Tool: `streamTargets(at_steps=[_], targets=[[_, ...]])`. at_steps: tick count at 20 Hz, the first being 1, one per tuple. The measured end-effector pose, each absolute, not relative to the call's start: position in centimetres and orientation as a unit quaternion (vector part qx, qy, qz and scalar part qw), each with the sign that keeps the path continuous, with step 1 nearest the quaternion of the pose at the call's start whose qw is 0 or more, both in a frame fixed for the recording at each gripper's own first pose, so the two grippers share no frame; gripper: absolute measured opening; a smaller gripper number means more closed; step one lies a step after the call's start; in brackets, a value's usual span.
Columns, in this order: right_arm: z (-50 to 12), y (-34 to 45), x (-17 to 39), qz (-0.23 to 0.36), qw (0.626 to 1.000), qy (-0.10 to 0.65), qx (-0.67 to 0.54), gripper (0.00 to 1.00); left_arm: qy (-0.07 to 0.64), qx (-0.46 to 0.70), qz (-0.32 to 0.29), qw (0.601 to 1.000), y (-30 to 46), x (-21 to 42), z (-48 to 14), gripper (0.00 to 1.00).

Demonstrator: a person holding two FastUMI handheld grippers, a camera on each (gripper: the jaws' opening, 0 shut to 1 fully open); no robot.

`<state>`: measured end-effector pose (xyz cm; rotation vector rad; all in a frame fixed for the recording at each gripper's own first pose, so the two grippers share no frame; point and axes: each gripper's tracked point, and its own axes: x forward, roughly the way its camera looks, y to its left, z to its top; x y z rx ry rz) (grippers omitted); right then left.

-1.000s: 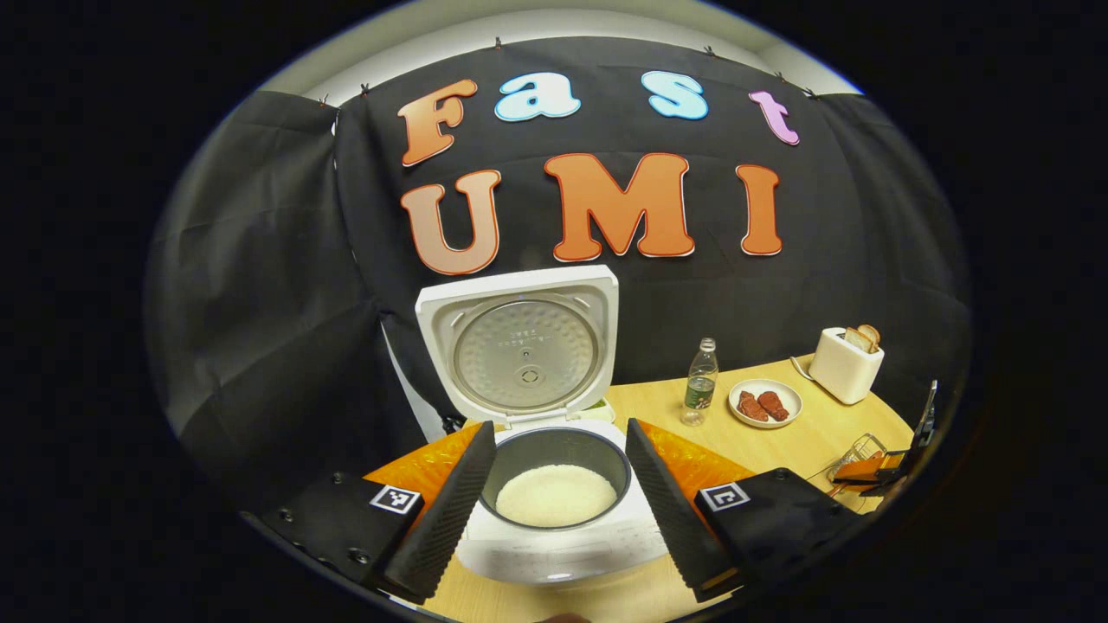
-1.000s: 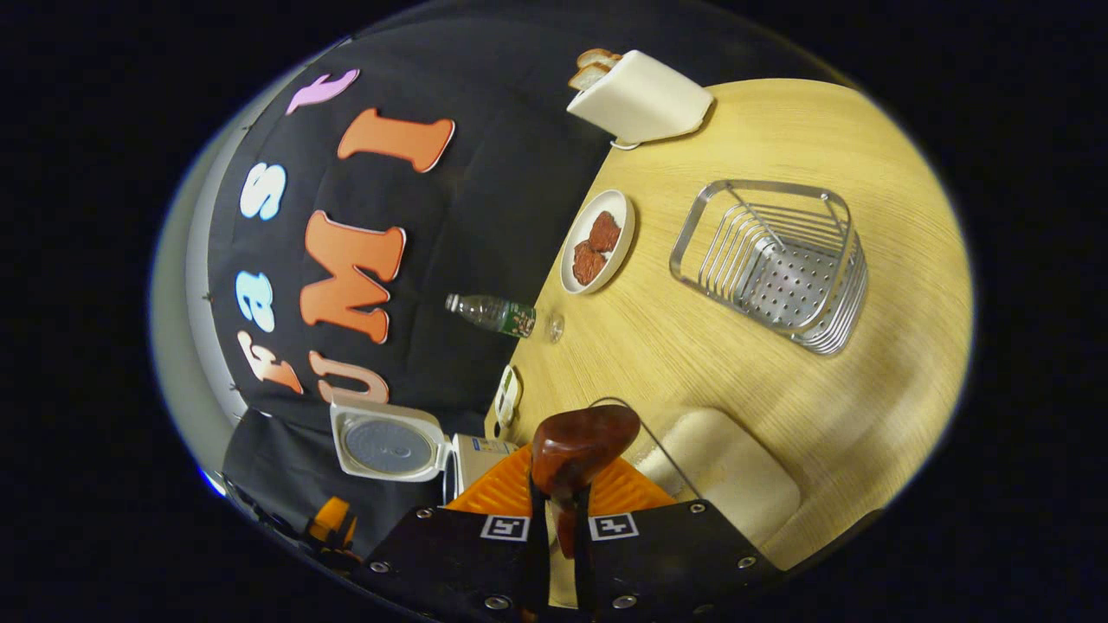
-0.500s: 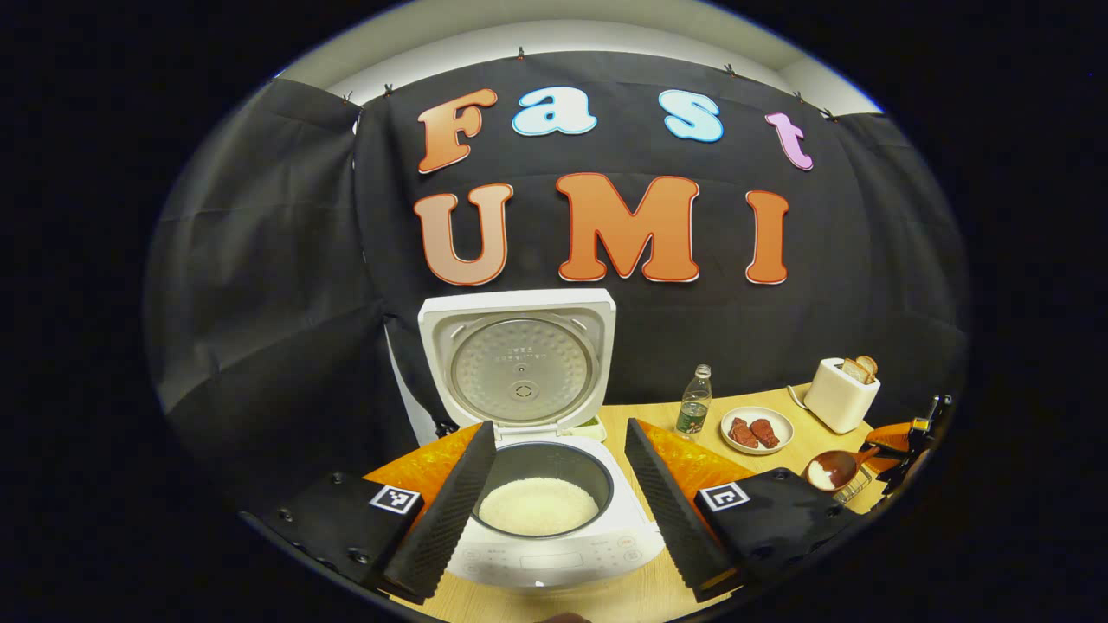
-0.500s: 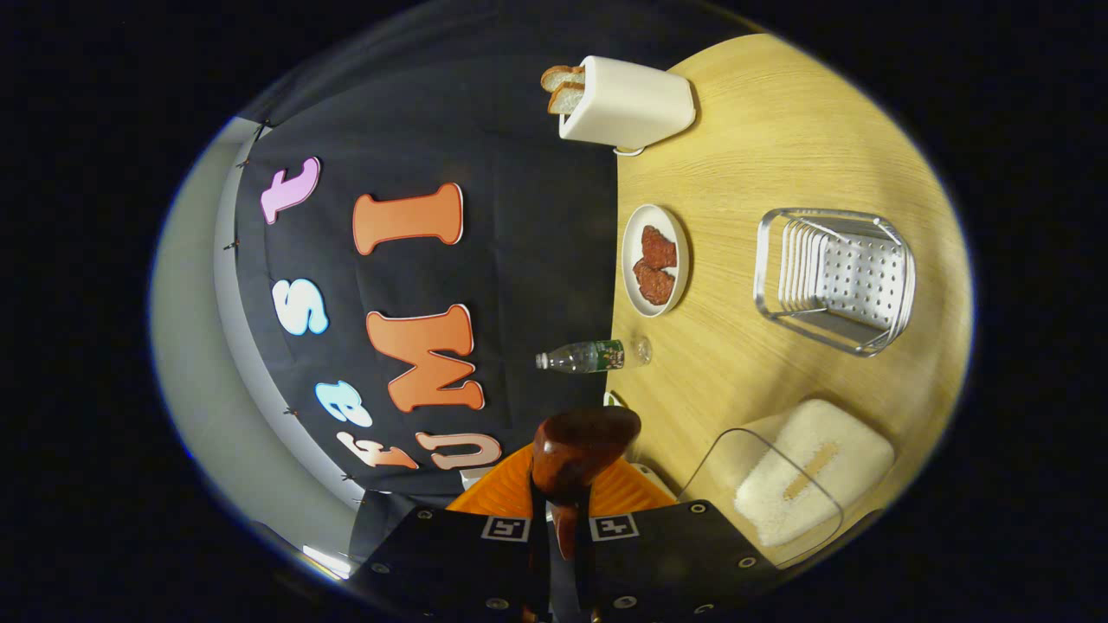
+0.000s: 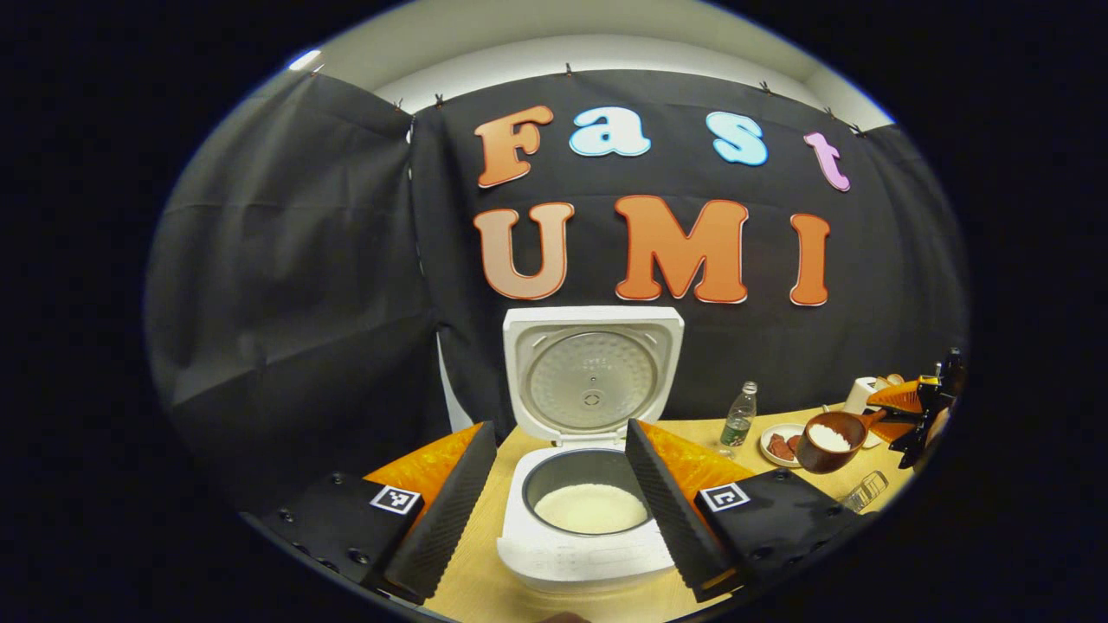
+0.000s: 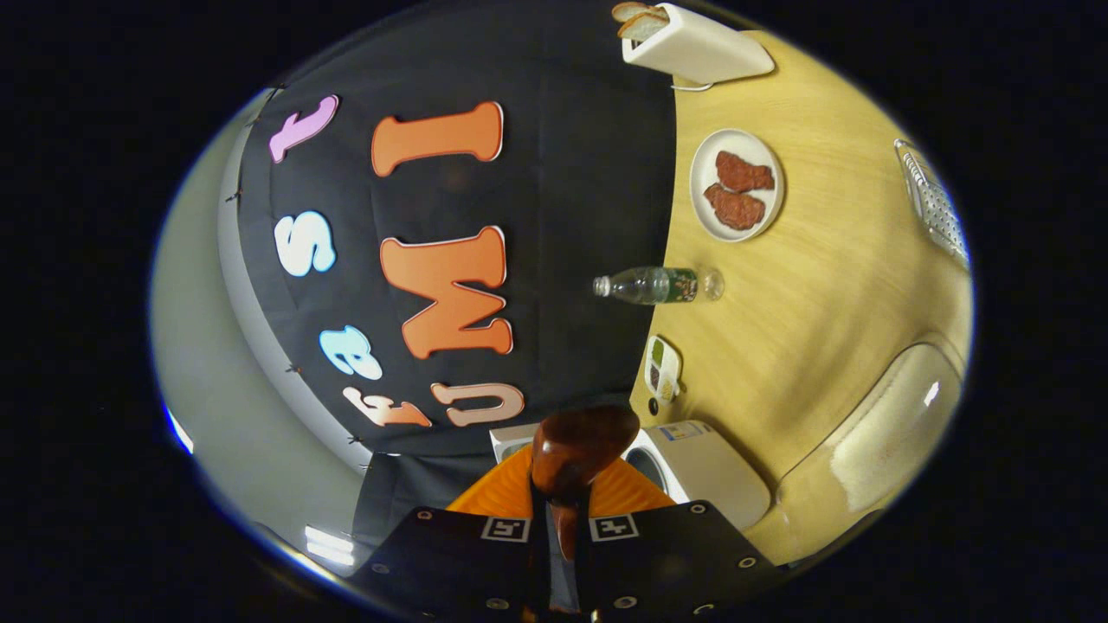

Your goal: Close the left gripper, press the button to open the rice cooker; take a wooden spoon from the chopstick holder with the right hand, scoop a spoonful of rice and pour it into the rice cooker, then put the wooden spoon back into the chopstick holder.

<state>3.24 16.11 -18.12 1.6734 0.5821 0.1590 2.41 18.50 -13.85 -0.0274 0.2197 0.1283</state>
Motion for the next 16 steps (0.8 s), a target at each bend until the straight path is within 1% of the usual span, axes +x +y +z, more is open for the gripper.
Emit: streamTargets(at_steps=[2,3,4,5,6,7,8,13,14,16], targets=[[-16.9,18.8,4.9,0.09,0.638,0.263,0.718,0.11,0.108,-0.018,0.08,0.991,20.5,1.7,-13.9,1.0],[-16.5,20.2,5.8,0.098,0.644,0.269,0.71,0.11,0.109,-0.02,0.082,0.99,21.1,1.3,-14.0,0.97],[-16.0,21.5,6.7,0.108,0.652,0.273,0.699,0.11,0.106,-0.02,0.086,0.99,21.8,1.0,-14.0,0.97],[-15.4,22.7,7.6,0.115,0.659,0.275,0.691,0.11,0.103,-0.017,0.092,0.99,22.6,0.8,-13.9,1.0],[-14.9,23.8,8.5,0.123,0.665,0.276,0.683,0.1,0.103,-0.013,0.098,0.99,23.1,0.5,-14.2,0.97],[-14.3,24.8,9.3,0.13,0.671,0.275,0.676,0.1,0.105,-0.008,0.105,0.989,23.7,0.4,-14.3,1.0],[-13.8,25.8,10.2,0.136,0.68,0.274,0.666,0.11,0.106,-0.004,0.109,0.988,24.2,0.3,-14.5,0.97],[-12.7,29.6,12.7,0.148,0.764,0.268,0.568,0.11,0.116,-0.018,0.121,0.986,26.4,-0.5,-15.2,0.96],[-12.7,30.3,13.1,0.149,0.781,0.265,0.546,0.11,0.117,-0.018,0.12,0.986,26.7,-0.6,-15.3,1.0],[-12.2,31.7,13.8,0.151,0.813,0.258,0.5,0.11,0.119,-0.013,0.118,0.986,27.6,-0.6,-15.4,1.0]])
